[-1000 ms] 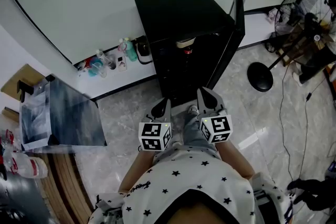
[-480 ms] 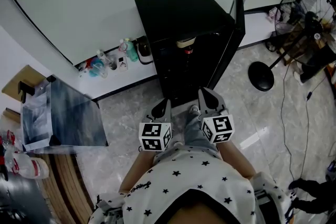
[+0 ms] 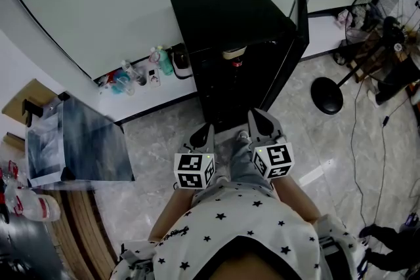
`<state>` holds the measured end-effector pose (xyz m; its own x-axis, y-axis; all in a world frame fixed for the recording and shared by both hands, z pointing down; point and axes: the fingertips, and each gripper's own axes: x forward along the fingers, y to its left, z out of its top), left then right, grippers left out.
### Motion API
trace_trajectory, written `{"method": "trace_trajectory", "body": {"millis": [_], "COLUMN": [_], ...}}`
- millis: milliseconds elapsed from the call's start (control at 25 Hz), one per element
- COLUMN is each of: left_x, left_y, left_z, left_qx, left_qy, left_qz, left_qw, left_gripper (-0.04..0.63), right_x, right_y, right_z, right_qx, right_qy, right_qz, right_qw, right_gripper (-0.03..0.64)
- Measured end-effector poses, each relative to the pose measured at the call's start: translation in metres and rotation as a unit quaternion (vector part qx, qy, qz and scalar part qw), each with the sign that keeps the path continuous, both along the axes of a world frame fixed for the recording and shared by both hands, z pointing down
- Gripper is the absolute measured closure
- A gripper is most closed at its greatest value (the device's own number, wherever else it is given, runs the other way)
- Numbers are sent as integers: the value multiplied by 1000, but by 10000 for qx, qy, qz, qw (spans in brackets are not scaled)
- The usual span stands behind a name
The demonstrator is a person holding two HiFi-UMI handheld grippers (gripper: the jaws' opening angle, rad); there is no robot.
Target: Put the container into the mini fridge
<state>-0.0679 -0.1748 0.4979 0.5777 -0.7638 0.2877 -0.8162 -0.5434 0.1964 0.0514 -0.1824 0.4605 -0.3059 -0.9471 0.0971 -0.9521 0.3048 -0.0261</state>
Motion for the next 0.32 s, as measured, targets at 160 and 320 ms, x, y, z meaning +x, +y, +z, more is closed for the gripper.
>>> {"method": "trace_trajectory", "body": {"millis": [160,320], "left_x": [0,1], "left_y": [-1,-3], "left_z": [0,0], "left_qx": [-13,-24], "left_qy": [12,4], "left_qz": [2,18], "left_qw": [10000,10000], "left_gripper": [583,583], "right_x": [0,1], "right_y": [-2,-4], "right_z": [-2,-2], "right_qx": [0,-4], "right_qy": [3,3], "right_qz": [-3,0], "right_qw": [10000,10000], "right_gripper": [623,623]}}
